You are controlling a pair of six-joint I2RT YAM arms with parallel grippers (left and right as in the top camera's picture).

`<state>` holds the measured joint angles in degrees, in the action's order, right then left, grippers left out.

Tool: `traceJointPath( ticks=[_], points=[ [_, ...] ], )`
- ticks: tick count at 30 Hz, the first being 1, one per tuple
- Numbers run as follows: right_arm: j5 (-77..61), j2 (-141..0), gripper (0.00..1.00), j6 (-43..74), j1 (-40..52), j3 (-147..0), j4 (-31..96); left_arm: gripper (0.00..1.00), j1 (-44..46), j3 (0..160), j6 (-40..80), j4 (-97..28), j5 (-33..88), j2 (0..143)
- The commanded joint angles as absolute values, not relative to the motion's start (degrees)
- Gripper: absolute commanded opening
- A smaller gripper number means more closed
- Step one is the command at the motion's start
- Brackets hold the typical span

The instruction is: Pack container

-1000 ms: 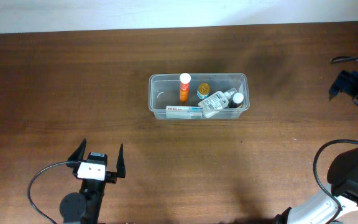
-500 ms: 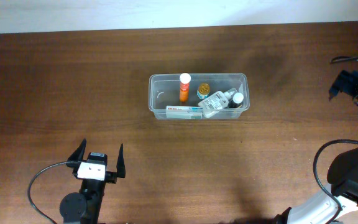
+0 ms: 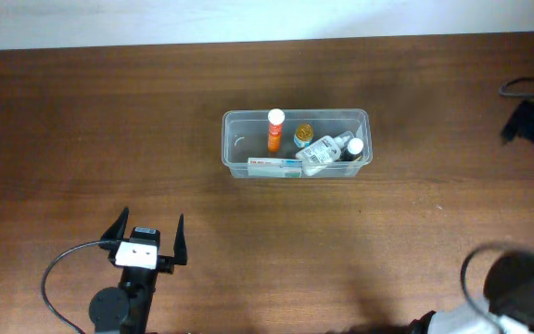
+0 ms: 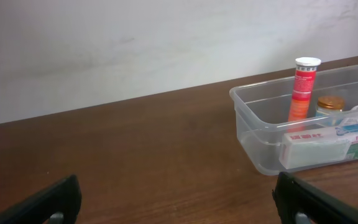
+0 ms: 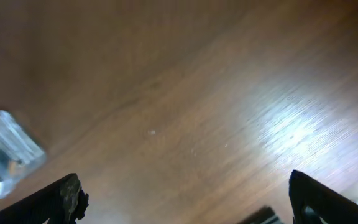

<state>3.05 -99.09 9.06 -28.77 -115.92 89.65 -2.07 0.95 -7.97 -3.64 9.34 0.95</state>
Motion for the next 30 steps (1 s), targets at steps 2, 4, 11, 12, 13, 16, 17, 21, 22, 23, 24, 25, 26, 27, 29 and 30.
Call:
traceJointPath(
  ticks=[2, 4, 11, 12, 13, 16, 17, 21, 22, 23, 24, 25, 26, 27, 29, 30],
  points=[
    [3.49, -87.0, 0.98, 10.0, -26.92, -116.33, 87.66, 0.99, -2.42, 0.51, -8.88, -3.68, 8.73, 0.34],
    [1.91, -82.46, 0.98, 10.0, -25.32, -115.96, 85.01, 0.99, -2.42, 0.51, -8.88, -3.68, 8.73, 0.34],
    [1.28, -66.5, 0.98, 9.98, -17.5, -106.02, 72.38, 0.99, -2.42, 0.51, -8.88, -3.68, 8.73, 0.34],
    [1.28, -64.29, 0.98, 9.98, -16.64, -103.33, 70.5, 0.99, -2.42, 0.51, -8.88, -3.68, 8.73, 0.34],
    [1.26, -62.0, 0.98, 9.98, -15.84, -100.38, 68.6, 0.99, -2.42, 0.51, -8.88, -3.68, 8.73, 0.34],
    [1.26, -54.28, 0.98, 9.98, -13.13, -89.67, 62.94, 0.99, -2.42, 0.51, -8.88, -3.68, 8.73, 0.34],
    [1.26, -51.75, 0.98, 9.98, -12.32, -85.95, 61.06, 0.99, -2.42, 0.51, -8.88, -3.68, 8.73, 0.34],
    [-1.06, -41.15, 0.98, 9.98, -10.04, -69.87, 51.29, 0.99, -2.42, 0.51, -8.88, -3.68, 8.73, 0.34],
    [-2.28, -38.33, 0.98, 9.98, -9.72, -65.43, 47.86, 0.99, -2.42, 0.51, -8.88, -3.68, 8.73, 0.34],
    [-3.64, -35.51, 0.98, 9.98, -9.56, -61.01, 44.16, 0.99, -2.42, 0.51, -8.88, -3.68, 8.73, 0.34],
    [-4.62, -33.54, 0.98, 9.98, -9.45, -57.95, 41.43, 0.99, -2.42, 0.51, -8.88, -3.68, 8.73, 0.34],
    [-5.54, -31.22, 0.98, 9.96, -9.28, -54.35, 38.11, 0.99, -2.42, 0.51, -8.88, -3.68, 8.73, 0.34],
    [-6.39, -28.97, 0.98, 9.98, -9.17, -50.89, 34.89, 0.99, -2.42, 0.51, -8.88, -3.68, 8.73, 0.34],
    [-7.09, -26.76, 0.98, 9.96, -8.97, -47.51, 31.79, 0.99, -2.42, 0.51, -8.88, -3.68, 8.73, 0.34],
    [-7.86, -22.39, 0.98, 9.98, -8.47, -40.6, 25.52, 0.99, -2.42, 0.51, -8.88, -3.68, 8.73, 0.34],
    [-8.23, -20.47, 0.98, 9.96, -8.14, -37.56, 22.61, 0.99, -2.42, 0.51, -8.88, -3.68, 8.73, 0.34]
  ],
)
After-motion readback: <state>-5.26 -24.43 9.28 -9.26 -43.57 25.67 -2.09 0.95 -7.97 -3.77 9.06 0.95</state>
